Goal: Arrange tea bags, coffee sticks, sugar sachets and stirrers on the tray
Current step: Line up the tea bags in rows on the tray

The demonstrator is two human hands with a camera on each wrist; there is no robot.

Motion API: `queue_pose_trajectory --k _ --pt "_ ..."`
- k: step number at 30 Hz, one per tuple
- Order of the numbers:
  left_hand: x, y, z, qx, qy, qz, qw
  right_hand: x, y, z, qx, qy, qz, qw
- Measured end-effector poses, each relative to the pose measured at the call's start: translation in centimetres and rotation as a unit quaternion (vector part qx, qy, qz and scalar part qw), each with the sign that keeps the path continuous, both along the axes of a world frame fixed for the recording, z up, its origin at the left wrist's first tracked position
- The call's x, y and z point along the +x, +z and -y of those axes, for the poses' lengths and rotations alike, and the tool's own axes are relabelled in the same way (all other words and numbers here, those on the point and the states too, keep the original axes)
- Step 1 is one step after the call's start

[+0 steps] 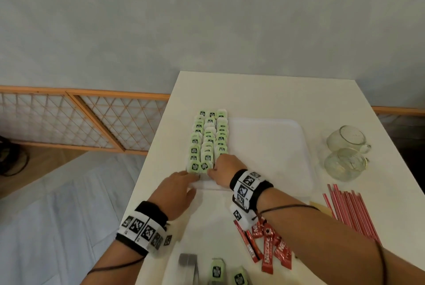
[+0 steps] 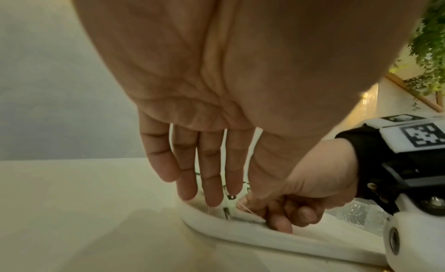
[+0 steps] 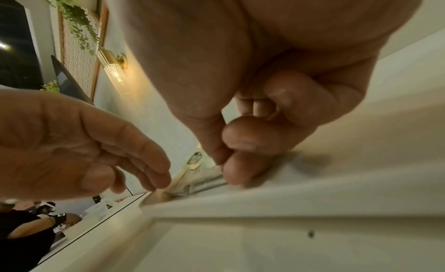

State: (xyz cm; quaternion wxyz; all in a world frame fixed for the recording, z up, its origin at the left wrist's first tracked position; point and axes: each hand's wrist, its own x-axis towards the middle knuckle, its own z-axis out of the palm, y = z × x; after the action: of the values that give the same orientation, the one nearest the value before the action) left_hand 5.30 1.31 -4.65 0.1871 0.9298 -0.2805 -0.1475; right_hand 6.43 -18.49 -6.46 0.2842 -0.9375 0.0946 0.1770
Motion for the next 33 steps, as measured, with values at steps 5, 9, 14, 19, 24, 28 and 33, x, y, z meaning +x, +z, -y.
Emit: queue_pose_trajectory --k 5,9,14,19,24,28,33 --pt "-1.5 1.9 -1.5 0.023 -0.027 -0.046 0.998 -3.2 2.5 0.6 0.074 0.053 -0.002 0.996" --pt "-3.6 3.6 -2.6 0.095 -0.089 -0.107 0.986 -7.2 4.1 1.0 0.087 0.139 -0.042 0.986" --pt "-6.7 3.6 -2.7 0.183 -0.140 -0.145 0.962 -10.9 4.4 1.3 0.043 0.223 -0.076 0.971" --pt "-9.2 2.8 -2.0 0.245 -0.145 -0.143 0.948 -13.8 4.3 1.7 0.030 0.276 -0.114 0.954" --pt "-10.8 1.4 -1.2 0.272 -0.155 -0.118 0.942 -16.2 3.3 1.3 -0.007 0.328 -0.139 0.934" --pt "-10.8 0.6 -0.9 0.243 -0.142 -0.115 0.953 -17.2 2.9 1.0 -0.052 0.355 -0.122 0.926" --pt "-9.5 -0.1 -1.2 0.185 -0.154 -0.152 0.959 -17.0 2.3 1.1 -0.060 0.357 -0.127 0.923"
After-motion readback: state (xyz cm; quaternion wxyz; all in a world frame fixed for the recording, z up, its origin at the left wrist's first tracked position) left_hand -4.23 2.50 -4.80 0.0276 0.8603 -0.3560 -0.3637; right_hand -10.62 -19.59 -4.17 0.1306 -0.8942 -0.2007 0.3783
